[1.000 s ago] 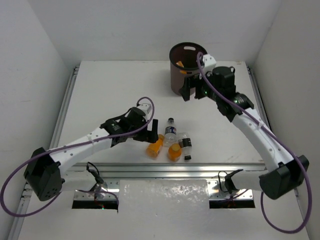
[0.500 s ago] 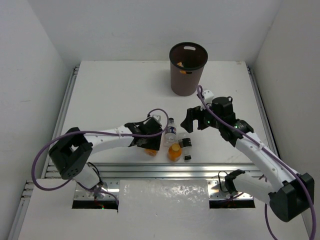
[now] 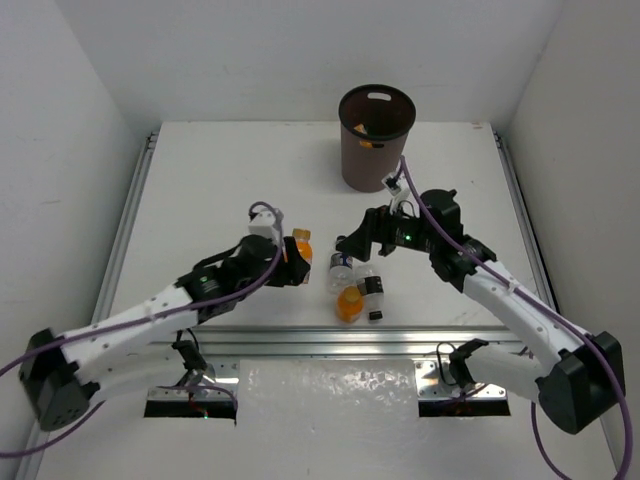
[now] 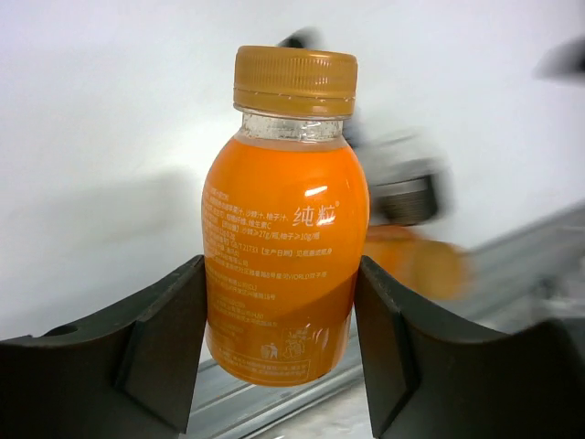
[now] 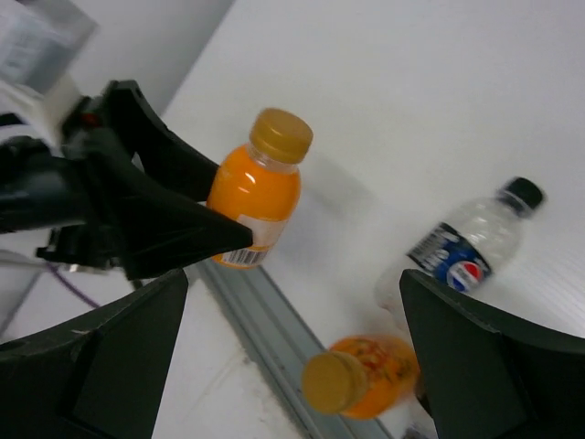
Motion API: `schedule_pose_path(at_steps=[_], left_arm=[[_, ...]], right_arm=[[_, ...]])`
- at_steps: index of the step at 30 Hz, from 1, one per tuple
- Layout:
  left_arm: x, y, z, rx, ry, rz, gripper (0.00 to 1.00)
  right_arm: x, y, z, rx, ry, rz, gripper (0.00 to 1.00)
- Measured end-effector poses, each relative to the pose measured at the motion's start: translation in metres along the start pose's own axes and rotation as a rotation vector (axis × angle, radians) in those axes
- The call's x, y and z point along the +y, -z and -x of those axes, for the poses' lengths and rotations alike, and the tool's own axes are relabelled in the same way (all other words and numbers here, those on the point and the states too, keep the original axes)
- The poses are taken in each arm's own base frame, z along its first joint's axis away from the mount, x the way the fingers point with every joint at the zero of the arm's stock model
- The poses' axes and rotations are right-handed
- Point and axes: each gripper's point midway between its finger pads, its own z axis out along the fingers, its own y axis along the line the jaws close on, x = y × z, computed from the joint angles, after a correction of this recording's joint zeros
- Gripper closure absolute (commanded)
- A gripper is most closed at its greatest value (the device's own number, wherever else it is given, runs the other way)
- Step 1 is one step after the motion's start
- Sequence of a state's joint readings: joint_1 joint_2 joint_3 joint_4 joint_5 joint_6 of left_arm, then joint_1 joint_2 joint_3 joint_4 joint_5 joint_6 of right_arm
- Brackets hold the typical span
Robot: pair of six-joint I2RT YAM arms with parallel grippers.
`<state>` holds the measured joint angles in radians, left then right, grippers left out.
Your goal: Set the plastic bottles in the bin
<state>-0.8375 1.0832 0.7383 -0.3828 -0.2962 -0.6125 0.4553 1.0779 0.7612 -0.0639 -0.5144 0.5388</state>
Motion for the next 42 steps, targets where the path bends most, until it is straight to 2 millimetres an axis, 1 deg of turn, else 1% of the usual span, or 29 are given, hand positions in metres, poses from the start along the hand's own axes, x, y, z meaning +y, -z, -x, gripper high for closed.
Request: schedule_pose_path(at_steps=[1, 3, 5, 8, 11, 12, 13, 14, 15, 16, 17, 18, 19, 20, 21, 24, 25, 26, 28, 31, 32, 34, 37, 38, 39, 40, 41, 42], left_arm=[[-0.010, 0.013, 0.012, -0.061, 0.019, -0.079, 1.00], [-0.027, 0.033, 0.029, -0.151, 0.037, -0.211, 1.00], [-0.042, 0.049, 0.040, -0.208, 0.034, -0.323, 1.00], [-0.062, 0.064, 0.050, -0.257, 0.016, -0.452, 1.00], [-0.075, 0.071, 0.058, -0.287, 0.000, -0.520, 1.00], [-0.078, 0.070, 0.056, -0.276, -0.008, -0.535, 1.00], [-0.081, 0.070, 0.053, -0.265, -0.020, -0.551, 1.00], [-0.082, 0.070, 0.052, -0.259, -0.026, -0.559, 0.99], [-0.084, 0.070, 0.051, -0.257, -0.031, -0.568, 0.97], [-0.085, 0.071, 0.051, -0.257, -0.035, -0.574, 0.87], [-0.085, 0.071, 0.051, -0.257, -0.037, -0.578, 0.75], [-0.085, 0.072, 0.052, -0.263, -0.037, -0.578, 0.59], [-0.085, 0.073, 0.054, -0.272, -0.037, -0.575, 0.22], [-0.084, 0.072, 0.055, -0.275, -0.042, -0.569, 0.06], [-0.082, 0.071, 0.056, -0.281, -0.035, -0.555, 0.00], [-0.072, 0.069, 0.061, -0.294, -0.017, -0.490, 0.00], [-0.067, 0.069, 0.064, -0.294, -0.010, -0.458, 0.00], [-0.063, 0.070, 0.068, -0.302, 0.000, -0.427, 0.00], [-0.050, 0.074, 0.078, -0.324, 0.024, -0.343, 0.00], [-0.021, 0.082, 0.086, -0.358, 0.076, -0.200, 0.00], [-0.011, 0.084, 0.087, -0.366, 0.091, -0.156, 0.00], [0.007, 0.086, 0.083, -0.366, 0.108, -0.080, 0.00], [0.019, 0.081, 0.073, -0.335, 0.100, -0.019, 0.00], [0.020, 0.078, 0.070, -0.321, 0.097, -0.007, 0.00], [0.022, 0.076, 0.067, -0.308, 0.093, 0.003, 0.00], [0.022, 0.072, 0.063, -0.290, 0.086, 0.011, 0.00], [0.022, 0.071, 0.061, -0.280, 0.083, 0.012, 0.00], [0.021, 0.069, 0.059, -0.269, 0.078, 0.010, 0.00]], right_arm=[[0.007, -0.004, 0.001, -0.004, -0.012, 0.031, 0.01], [0.020, -0.011, 0.003, -0.009, -0.030, 0.083, 0.01], [0.034, -0.018, 0.005, -0.008, -0.045, 0.132, 0.01], [0.051, -0.027, 0.010, -0.011, -0.061, 0.195, 0.01], [0.063, -0.033, 0.015, -0.014, -0.079, 0.253, 0.01], [0.067, -0.035, 0.016, -0.016, -0.083, 0.270, 0.05], [0.071, -0.037, 0.016, -0.012, -0.090, 0.290, 0.14], [0.075, -0.039, 0.014, -0.003, -0.095, 0.310, 0.30], [0.080, -0.041, 0.012, 0.008, -0.102, 0.335, 0.43], [0.085, -0.042, 0.010, 0.016, -0.110, 0.361, 0.72], [0.087, -0.043, 0.010, 0.016, -0.106, 0.371, 0.92], [0.087, -0.044, 0.011, 0.013, -0.112, 0.376, 1.00], [0.086, -0.044, 0.012, 0.009, -0.119, 0.376, 1.00], [0.087, -0.045, 0.012, 0.010, -0.130, 0.378, 1.00], [0.089, -0.044, 0.012, 0.013, -0.127, 0.388, 1.00], [0.089, -0.045, 0.015, 0.027, -0.116, 0.369, 1.00], [0.086, -0.047, 0.019, 0.033, -0.113, 0.335, 1.00], [0.083, -0.049, 0.029, 0.025, -0.099, 0.305, 1.00], [0.071, -0.054, 0.065, -0.029, -0.073, 0.222, 1.00], [0.033, -0.053, 0.143, -0.183, -0.041, 0.045, 1.00], [0.013, -0.048, 0.172, -0.242, -0.034, -0.035, 1.00], [-0.022, -0.040, 0.224, -0.358, -0.003, -0.177, 1.00], [-0.079, -0.032, 0.280, -0.469, 0.045, -0.371, 1.00], [-0.097, -0.032, 0.296, -0.494, 0.070, -0.425, 1.00], [-0.114, -0.034, 0.306, -0.503, 0.086, -0.470, 1.00], [-0.134, -0.037, 0.318, -0.514, 0.103, -0.527, 0.97], [-0.148, -0.042, 0.327, -0.519, 0.117, -0.559, 0.88], [-0.163, -0.046, 0.337, -0.525, 0.134, -0.591, 0.71]])
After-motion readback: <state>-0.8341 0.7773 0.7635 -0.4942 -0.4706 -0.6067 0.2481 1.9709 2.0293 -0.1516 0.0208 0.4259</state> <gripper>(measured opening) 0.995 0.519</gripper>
